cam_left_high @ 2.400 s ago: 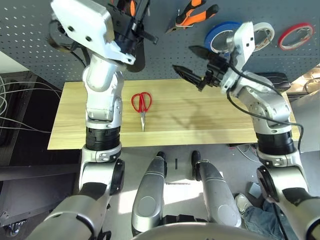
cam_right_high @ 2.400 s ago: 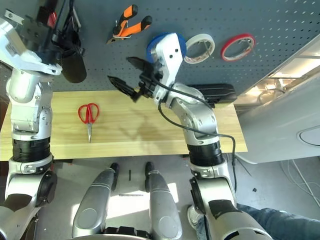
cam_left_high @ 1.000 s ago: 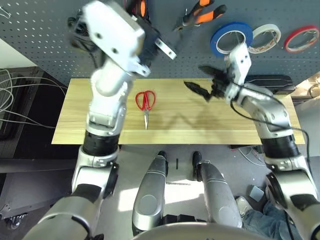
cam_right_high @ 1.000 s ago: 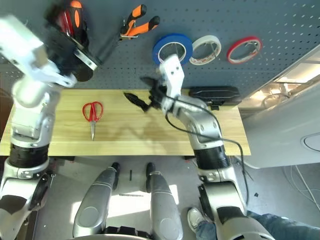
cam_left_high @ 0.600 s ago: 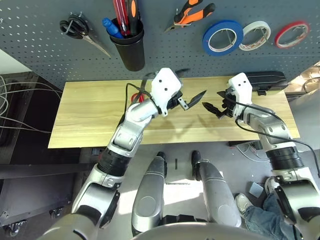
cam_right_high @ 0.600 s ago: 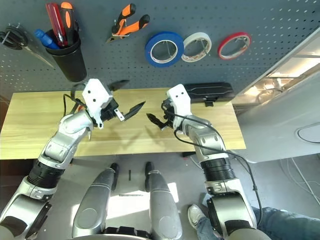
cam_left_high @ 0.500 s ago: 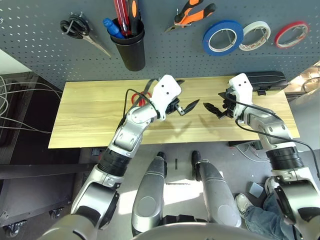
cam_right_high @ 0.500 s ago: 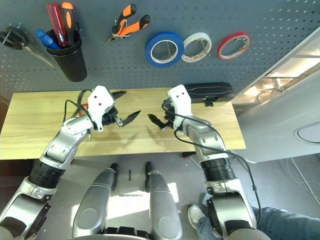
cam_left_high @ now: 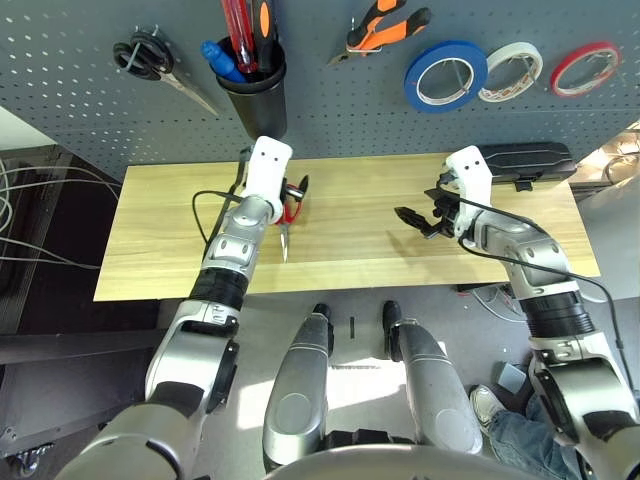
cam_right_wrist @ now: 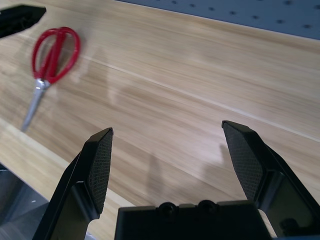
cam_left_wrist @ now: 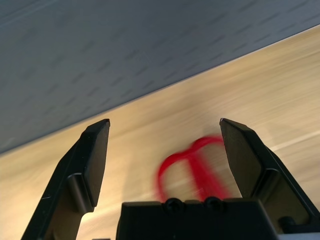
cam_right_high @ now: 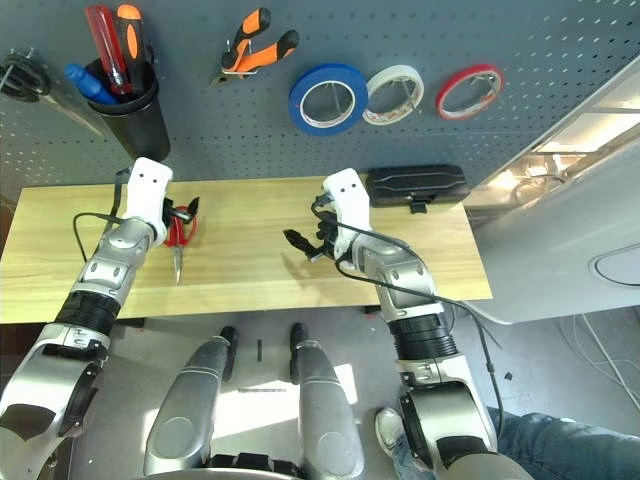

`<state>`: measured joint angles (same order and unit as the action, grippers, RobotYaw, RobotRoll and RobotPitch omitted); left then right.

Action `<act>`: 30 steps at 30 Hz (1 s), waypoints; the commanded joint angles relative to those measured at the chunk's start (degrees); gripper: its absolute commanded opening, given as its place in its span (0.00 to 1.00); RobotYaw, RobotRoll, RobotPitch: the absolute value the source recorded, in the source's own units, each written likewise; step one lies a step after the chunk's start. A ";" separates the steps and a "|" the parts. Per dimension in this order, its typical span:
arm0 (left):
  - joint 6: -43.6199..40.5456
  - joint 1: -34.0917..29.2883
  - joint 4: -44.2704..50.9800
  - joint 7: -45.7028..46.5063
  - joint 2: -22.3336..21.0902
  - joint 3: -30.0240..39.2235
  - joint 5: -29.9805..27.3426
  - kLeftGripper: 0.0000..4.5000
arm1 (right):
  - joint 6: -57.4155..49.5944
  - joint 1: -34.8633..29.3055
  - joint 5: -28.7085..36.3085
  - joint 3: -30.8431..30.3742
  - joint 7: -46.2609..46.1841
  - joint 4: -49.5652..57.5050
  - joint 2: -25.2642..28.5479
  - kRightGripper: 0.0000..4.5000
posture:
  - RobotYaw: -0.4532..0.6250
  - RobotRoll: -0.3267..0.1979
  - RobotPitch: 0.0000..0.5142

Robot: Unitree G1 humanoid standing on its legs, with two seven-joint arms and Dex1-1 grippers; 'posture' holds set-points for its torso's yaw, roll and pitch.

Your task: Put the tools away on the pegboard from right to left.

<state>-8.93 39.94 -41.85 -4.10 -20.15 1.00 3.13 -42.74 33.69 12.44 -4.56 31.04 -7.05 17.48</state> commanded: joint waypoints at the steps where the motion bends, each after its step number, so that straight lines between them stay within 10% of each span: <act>1: -1.41 -1.18 -2.98 1.39 -0.56 1.10 0.52 1.00 | -1.59 0.23 0.94 -0.40 -0.06 1.37 -1.18 1.00 | 0.53 0.62 0.76; 21: -3.39 -0.49 -14.07 -0.78 0.28 -0.20 1.27 1.00 | -1.70 3.40 1.33 -2.24 0.28 3.68 -5.42 1.00 | 0.52 0.62 0.77; 30: -13.37 1.56 -16.37 -7.58 2.34 1.42 -1.95 0.45 | -1.46 4.06 1.23 -2.56 0.29 3.14 -5.94 1.00 | 0.52 0.62 0.78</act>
<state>-18.03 43.66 -55.51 -9.69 -18.92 2.65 1.81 -43.72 38.25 13.20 -6.15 31.01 -4.40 11.78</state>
